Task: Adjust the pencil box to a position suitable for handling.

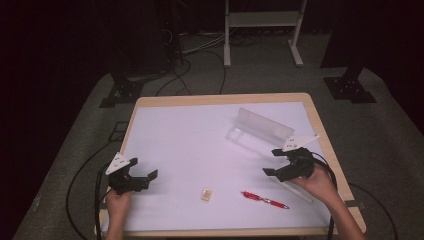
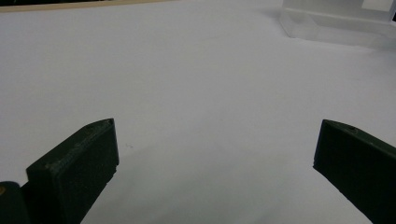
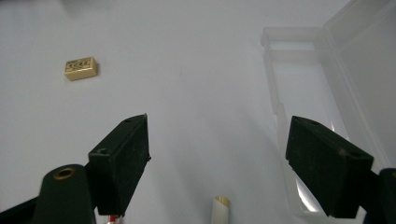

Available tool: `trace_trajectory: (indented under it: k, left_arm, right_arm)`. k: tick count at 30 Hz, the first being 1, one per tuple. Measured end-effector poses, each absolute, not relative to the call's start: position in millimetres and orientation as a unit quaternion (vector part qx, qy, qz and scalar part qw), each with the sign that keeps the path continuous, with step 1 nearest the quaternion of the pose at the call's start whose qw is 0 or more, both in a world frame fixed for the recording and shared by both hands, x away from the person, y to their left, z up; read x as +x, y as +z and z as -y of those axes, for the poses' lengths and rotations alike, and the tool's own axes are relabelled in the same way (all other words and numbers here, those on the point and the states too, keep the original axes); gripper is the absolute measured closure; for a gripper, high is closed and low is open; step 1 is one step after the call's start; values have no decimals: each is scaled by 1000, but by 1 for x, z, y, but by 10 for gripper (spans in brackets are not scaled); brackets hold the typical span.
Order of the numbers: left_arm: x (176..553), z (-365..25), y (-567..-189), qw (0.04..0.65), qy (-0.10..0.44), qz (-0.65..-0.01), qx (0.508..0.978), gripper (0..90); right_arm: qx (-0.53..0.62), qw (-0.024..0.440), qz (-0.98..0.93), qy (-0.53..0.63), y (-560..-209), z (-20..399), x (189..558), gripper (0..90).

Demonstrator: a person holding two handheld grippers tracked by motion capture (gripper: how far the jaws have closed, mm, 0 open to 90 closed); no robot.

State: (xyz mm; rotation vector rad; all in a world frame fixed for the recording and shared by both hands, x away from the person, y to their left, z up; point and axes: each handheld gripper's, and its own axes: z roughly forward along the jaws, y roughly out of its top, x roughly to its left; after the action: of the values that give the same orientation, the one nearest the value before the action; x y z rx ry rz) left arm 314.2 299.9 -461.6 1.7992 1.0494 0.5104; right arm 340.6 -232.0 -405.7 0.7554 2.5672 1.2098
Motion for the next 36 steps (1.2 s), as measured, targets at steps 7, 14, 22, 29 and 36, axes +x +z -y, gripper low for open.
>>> trace_trajectory:
  k: [7, 14, 22, 29, 36]
  left_arm:
    - [314, -300, -462, 478, 210, -430, 737, 0]
    - [314, -300, -462, 480, 209, -431, 735, 0]
    - [314, -300, -462, 482, 208, -431, 734, 0]
    - [314, -301, -462, 483, 210, -429, 734, 0]
    - [314, -301, -462, 485, 210, -429, 733, 0]
  right_arm:
    - [251, 98, -879, 394, -404, 218, 355, 215]
    - [248, 100, -888, 375, -401, 207, 369, 227]
    - [254, 94, -893, 360, -405, 201, 381, 247]
    - [258, 97, -897, 345, -409, 198, 391, 295]
    - [268, 99, -901, 326, -416, 194, 403, 352]
